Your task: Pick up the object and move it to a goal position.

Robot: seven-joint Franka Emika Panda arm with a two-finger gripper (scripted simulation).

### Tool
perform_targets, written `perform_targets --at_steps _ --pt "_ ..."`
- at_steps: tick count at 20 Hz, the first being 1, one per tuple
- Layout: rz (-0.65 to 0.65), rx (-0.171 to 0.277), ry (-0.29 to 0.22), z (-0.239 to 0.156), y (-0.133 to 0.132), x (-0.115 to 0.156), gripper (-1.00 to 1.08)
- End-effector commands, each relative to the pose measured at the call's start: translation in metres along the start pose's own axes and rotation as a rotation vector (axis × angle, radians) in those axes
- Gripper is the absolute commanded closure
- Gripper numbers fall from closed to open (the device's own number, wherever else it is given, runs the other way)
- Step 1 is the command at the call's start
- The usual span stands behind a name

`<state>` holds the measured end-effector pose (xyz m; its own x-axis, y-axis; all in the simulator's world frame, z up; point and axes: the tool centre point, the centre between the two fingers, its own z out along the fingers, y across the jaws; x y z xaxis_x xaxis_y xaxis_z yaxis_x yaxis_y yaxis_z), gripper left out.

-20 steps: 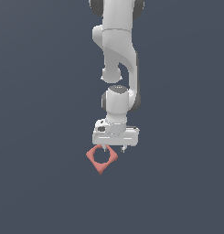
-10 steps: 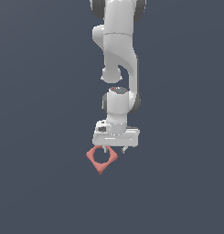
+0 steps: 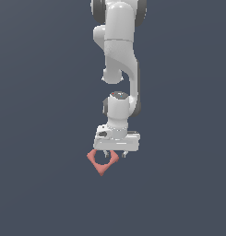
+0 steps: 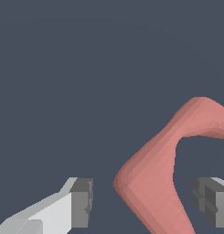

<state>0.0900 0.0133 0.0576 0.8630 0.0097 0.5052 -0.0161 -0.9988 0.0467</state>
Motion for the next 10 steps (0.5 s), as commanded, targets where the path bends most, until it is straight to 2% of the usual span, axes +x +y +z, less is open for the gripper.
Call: perform_targets --at_steps 1,7,8,10 --pt "0.000 0.000 0.000 0.0078 0.0000 -0.0004 -0.60" --pt "0.000 0.000 0.001 0.0134 0.0000 0.0006 -0.60" --pt "0.000 0.000 0.001 0.0134 0.0000 0.0006 1.08" --pt "0.000 0.000 0.001 0.0134 0.0000 0.0006 1.08"
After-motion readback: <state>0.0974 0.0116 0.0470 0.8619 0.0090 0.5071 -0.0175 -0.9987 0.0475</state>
